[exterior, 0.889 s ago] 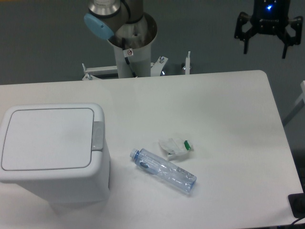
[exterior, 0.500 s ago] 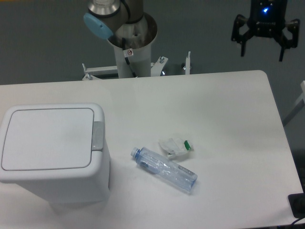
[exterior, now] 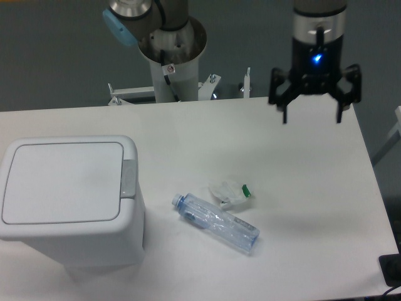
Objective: Open the trash can
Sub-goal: 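Move the open gripper down toward the white trash bin's lid, then lower the gripper fingers onto the lid's hinge tab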
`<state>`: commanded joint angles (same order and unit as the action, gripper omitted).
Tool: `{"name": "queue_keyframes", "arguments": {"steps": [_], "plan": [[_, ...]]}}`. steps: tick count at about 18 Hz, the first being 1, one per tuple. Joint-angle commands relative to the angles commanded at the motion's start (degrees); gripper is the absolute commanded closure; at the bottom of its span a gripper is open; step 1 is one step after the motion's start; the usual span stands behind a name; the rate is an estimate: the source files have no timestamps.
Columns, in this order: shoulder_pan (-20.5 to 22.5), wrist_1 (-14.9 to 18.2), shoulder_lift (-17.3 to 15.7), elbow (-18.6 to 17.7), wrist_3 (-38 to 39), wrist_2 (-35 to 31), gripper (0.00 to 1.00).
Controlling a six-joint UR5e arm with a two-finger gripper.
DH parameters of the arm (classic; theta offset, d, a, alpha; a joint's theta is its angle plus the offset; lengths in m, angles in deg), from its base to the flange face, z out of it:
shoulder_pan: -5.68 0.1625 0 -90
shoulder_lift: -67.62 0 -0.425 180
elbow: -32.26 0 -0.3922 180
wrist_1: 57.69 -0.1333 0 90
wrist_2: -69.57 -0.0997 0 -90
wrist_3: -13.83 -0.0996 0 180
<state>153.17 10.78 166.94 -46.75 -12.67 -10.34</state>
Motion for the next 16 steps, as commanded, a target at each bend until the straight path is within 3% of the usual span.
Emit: {"name": "queue_keyframes", "arguments": {"steps": [3,6,16], "plan": [[-2.90,0.00,0.70,0.18,10.47,10.18,0.00],[-5.10,0.79,0.62,-0.78,14.10,15.21,0.00],[-11.52,0.09,2.99,-2.46,18.14,14.70,0.00]]}}
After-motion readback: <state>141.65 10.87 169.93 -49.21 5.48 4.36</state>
